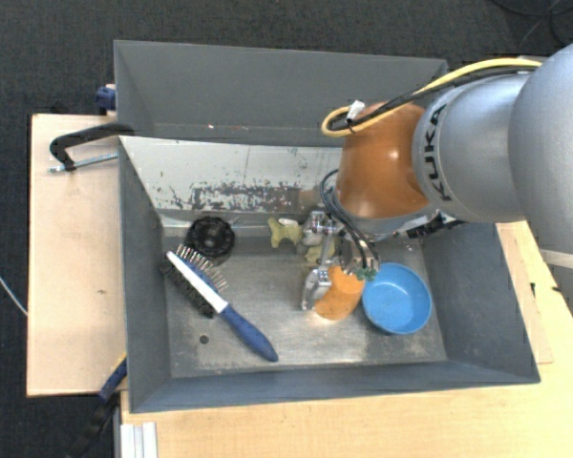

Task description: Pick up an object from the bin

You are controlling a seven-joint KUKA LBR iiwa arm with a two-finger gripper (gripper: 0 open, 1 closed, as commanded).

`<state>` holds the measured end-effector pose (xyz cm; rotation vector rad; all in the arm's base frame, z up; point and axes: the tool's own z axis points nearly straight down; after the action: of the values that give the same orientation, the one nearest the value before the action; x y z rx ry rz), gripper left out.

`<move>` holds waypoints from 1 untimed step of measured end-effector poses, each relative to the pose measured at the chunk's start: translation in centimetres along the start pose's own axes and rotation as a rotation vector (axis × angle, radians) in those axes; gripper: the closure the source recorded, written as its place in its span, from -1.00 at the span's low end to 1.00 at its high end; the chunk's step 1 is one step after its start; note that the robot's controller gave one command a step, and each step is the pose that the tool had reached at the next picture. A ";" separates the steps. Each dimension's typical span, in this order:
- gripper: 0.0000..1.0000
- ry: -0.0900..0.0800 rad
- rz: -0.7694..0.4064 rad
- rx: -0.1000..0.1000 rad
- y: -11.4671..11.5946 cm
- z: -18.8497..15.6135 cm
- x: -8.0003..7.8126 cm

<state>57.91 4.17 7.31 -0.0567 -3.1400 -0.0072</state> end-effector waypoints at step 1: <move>-1.00 -0.003 -0.367 0.006 -11.3 -3.2 2.2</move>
Offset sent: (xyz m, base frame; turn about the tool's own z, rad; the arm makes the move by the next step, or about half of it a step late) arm -0.0270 -0.1112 0.0303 -0.3695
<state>55.31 -7.06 10.45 0.5175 -3.1018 0.0025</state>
